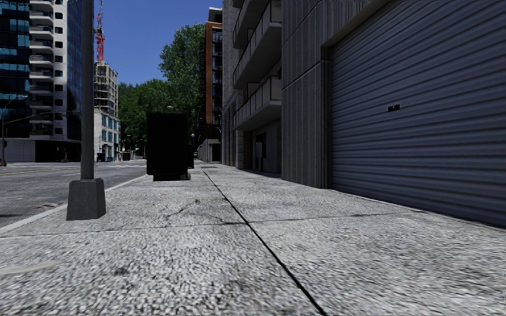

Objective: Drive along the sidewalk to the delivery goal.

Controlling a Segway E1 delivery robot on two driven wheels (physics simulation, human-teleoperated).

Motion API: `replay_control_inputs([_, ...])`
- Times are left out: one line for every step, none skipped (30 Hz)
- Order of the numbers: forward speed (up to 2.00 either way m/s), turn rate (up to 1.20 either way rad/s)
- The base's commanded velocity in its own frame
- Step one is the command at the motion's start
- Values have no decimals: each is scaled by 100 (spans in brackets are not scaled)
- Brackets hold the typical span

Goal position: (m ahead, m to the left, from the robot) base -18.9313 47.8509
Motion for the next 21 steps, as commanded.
replay_control_inputs([200,0])
replay_control_inputs([200,0])
replay_control_inputs([200,0])
replay_control_inputs([200,0])
replay_control_inputs([200,0])
replay_control_inputs([200,0])
replay_control_inputs([200,0])
replay_control_inputs([200,0])
replay_control_inputs([200,0])
replay_control_inputs([200,0])
replay_control_inputs([200,0])
replay_control_inputs([200,0])
replay_control_inputs([200,0])
replay_control_inputs([200,0])
replay_control_inputs([200,0])
replay_control_inputs([200,0])
replay_control_inputs([200,0])
replay_control_inputs([200,0])
replay_control_inputs([200,0])
replay_control_inputs([200,0])
replay_control_inputs([200,0])
